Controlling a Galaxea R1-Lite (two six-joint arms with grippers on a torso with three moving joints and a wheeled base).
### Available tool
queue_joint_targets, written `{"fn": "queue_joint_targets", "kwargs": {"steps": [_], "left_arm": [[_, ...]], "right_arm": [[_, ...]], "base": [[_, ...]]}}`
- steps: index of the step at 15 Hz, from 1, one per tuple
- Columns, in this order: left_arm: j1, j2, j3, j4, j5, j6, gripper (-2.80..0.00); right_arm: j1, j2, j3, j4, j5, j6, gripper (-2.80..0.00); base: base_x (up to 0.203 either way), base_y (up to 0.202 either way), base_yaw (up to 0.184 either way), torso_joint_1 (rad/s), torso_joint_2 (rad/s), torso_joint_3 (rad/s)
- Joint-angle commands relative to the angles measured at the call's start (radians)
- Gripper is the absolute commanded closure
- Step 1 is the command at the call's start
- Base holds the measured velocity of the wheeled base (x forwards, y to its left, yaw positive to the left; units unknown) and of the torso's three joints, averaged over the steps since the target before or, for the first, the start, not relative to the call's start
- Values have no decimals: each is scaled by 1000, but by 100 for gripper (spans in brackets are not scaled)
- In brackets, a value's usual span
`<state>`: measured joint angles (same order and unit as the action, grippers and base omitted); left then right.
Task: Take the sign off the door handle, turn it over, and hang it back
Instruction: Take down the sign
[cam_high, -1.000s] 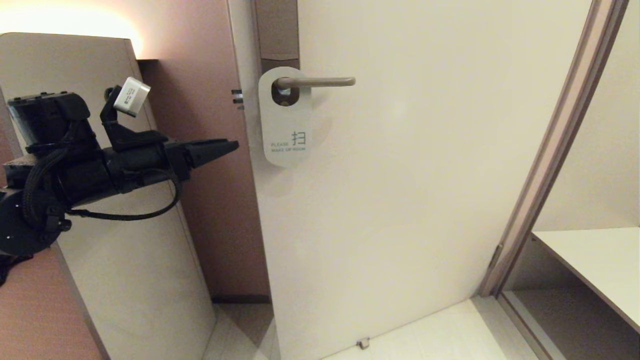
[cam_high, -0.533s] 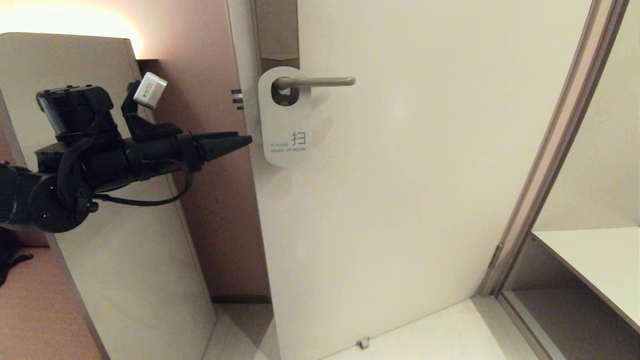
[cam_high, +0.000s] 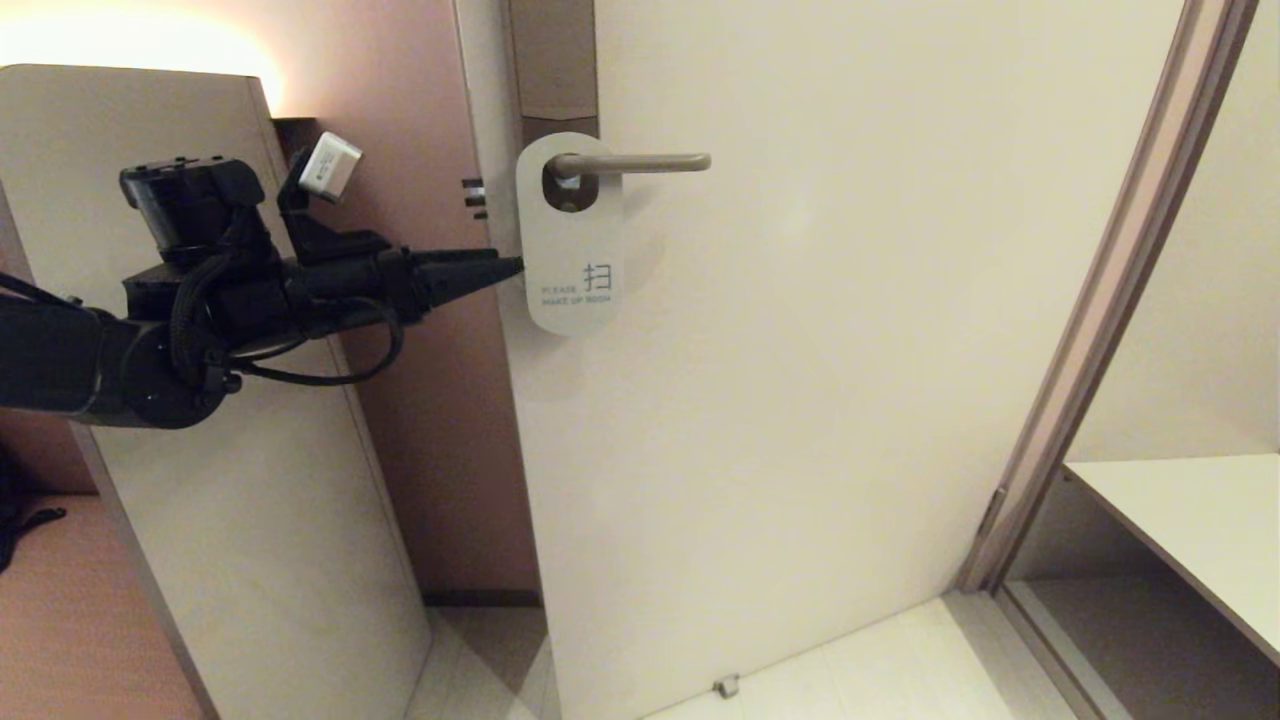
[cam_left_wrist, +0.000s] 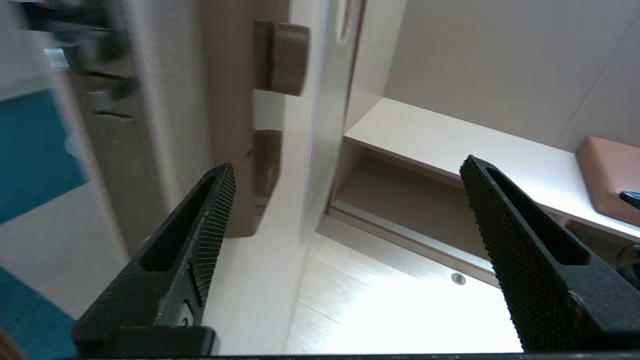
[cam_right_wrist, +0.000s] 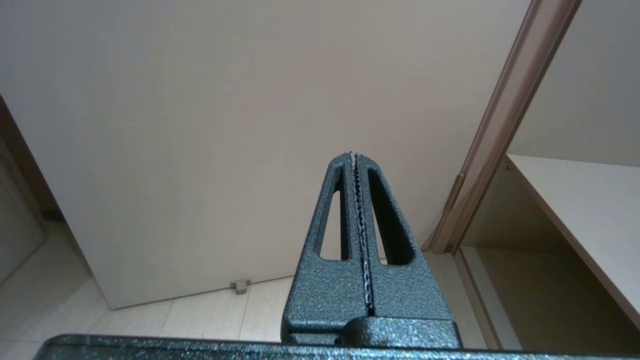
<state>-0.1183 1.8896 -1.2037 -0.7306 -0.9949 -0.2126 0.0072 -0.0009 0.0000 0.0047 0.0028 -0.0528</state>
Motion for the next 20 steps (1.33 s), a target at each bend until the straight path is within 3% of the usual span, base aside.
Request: {"fn": "queue_joint_targets", "kwargs": {"steps": [1,20], "left_arm": [[-13,9,-5,-4,-6,-2,-280],[-104,66,-101,-1,-7,-7,-280]], "right_arm": [[0,1,0,0,0,-1,0],[0,1,0,0,0,-1,0]], "base": [[0,0,0,0,0,0],[0,0,0,0,0,0]]}}
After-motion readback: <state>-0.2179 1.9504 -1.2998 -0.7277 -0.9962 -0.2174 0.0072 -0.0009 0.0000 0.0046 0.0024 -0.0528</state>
